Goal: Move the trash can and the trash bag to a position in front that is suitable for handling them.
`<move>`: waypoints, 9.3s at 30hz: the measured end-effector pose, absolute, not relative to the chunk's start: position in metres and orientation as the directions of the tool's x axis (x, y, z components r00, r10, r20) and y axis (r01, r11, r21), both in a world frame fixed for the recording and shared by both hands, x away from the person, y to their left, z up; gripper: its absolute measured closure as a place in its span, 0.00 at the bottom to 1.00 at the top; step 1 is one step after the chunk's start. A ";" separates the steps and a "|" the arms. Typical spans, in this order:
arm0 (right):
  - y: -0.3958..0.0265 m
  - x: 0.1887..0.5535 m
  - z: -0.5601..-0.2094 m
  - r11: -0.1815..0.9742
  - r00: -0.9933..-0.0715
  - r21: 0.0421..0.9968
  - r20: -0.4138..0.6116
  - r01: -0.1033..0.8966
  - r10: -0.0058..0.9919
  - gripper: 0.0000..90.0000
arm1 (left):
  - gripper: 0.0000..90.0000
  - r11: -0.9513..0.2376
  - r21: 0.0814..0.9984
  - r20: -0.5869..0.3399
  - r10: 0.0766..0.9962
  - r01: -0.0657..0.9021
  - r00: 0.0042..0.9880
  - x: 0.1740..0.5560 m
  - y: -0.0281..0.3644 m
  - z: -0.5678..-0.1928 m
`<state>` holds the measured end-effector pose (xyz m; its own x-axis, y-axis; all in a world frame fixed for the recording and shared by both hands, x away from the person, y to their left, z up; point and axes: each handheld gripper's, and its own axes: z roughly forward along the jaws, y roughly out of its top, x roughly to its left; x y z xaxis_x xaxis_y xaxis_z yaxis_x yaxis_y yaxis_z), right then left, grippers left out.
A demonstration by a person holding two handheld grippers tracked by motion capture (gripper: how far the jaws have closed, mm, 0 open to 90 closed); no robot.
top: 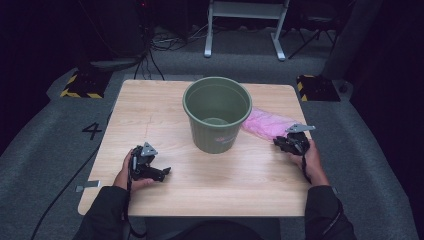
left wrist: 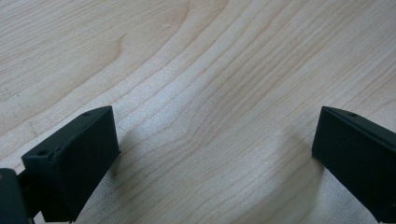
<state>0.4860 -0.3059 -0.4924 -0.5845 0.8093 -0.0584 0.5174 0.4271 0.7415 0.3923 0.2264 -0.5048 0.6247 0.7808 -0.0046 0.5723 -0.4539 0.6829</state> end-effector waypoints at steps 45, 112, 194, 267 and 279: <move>-0.277 0.450 -0.494 0.464 -0.641 0.718 -0.032 0.519 0.767 0.91 | 0.00 -0.451 0.683 -0.004 0.784 0.575 0.620 0.392 0.226 -0.505; -0.307 0.403 -0.496 0.487 -0.700 0.728 -0.014 0.483 0.714 0.65 | 0.00 -0.449 0.683 -0.005 0.785 0.576 0.619 0.392 0.225 -0.505; -0.251 0.511 -0.465 0.450 -0.679 0.768 -0.028 0.455 0.734 0.29 | 0.02 -0.500 0.688 -0.004 0.722 0.526 0.692 0.405 0.203 -0.505; -0.247 0.523 -0.498 0.437 -0.648 0.766 -0.036 0.471 0.761 0.97 | 0.01 -0.493 0.685 -0.002 0.735 0.536 0.678 0.404 0.203 -0.505; -0.258 0.515 -0.490 0.410 -0.643 0.805 -0.048 0.428 0.765 0.98 | 0.01 -0.491 0.686 -0.005 0.735 0.538 0.678 0.404 0.203 -0.505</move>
